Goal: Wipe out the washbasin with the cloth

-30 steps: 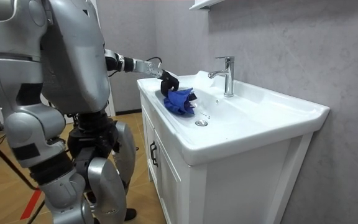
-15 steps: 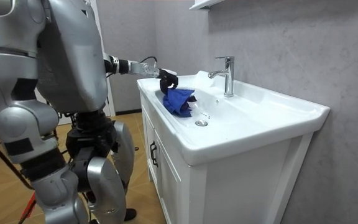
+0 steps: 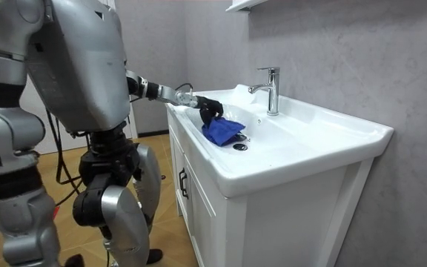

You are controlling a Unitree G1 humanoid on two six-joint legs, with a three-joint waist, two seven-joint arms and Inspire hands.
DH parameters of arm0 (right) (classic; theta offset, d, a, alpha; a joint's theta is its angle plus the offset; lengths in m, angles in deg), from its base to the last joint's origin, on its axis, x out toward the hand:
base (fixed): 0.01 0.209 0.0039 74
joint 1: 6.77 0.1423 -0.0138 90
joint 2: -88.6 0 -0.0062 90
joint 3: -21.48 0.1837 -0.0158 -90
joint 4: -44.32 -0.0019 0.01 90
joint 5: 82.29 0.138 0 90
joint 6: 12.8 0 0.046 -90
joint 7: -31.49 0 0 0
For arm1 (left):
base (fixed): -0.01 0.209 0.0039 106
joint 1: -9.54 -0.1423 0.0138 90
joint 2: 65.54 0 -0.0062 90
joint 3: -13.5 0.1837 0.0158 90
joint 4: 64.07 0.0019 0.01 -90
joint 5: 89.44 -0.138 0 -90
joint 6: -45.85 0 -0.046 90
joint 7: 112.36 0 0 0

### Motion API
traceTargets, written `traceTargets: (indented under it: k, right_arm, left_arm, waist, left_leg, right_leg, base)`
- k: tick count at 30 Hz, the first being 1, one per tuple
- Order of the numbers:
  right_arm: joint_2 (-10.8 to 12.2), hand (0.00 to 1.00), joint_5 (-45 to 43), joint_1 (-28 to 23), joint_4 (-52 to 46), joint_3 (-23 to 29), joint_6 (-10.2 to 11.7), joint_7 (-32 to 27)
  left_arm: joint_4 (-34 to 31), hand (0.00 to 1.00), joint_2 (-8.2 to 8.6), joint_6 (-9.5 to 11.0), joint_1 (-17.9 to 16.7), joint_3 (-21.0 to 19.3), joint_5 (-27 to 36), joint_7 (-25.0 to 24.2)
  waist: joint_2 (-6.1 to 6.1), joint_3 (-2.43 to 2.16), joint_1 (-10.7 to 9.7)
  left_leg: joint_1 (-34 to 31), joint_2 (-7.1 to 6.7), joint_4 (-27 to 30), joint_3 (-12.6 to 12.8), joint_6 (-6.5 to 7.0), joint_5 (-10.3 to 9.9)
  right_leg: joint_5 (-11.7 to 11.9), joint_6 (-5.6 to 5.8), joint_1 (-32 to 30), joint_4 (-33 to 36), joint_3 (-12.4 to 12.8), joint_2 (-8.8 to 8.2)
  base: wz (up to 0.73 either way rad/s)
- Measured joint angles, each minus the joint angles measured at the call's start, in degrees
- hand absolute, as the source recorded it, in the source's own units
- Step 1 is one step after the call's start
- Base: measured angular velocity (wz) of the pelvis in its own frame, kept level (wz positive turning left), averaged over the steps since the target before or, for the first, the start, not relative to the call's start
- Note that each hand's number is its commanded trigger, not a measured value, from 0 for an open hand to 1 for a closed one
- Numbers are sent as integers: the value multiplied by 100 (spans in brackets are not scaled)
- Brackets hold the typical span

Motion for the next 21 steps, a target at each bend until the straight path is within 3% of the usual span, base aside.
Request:
traceTargets:
  k: [2, 10, 21]
  right_arm:
    - [46, 0, 86, -64, -9, -147, -8, 0]
    - [215, 0, 105, 82, -122, -197, -61, -25]
    - [218, 0, 124, 298, -222, -420, -124, -95]
  left_arm:
    - [455, 100, 0, 38, 357, 44, 181, 224]
    - [1183, 100, 32, 83, 883, 293, 670, 731]
    - [1819, 100, -50, 153, 1542, 574, 1134, 975]
  waist:
    - [-11, 16, -39]
    - [15, 39, -315]
    - [-5, 45, -341]
  left_leg:
    - [-24, 7, -4, 171, 0, 0]
    - [-29, -18, -61, 454, 6, -7]
    - [-321, -11, 2, 490, 26, -20]
  right_leg:
    - [50, 12, -53, 42, 124, 10]
    - [141, 68, -309, 166, 435, 16]
    - [261, 95, -705, 241, 627, 71]
  base:
    - [-28]
    - [-23]
    - [-5]
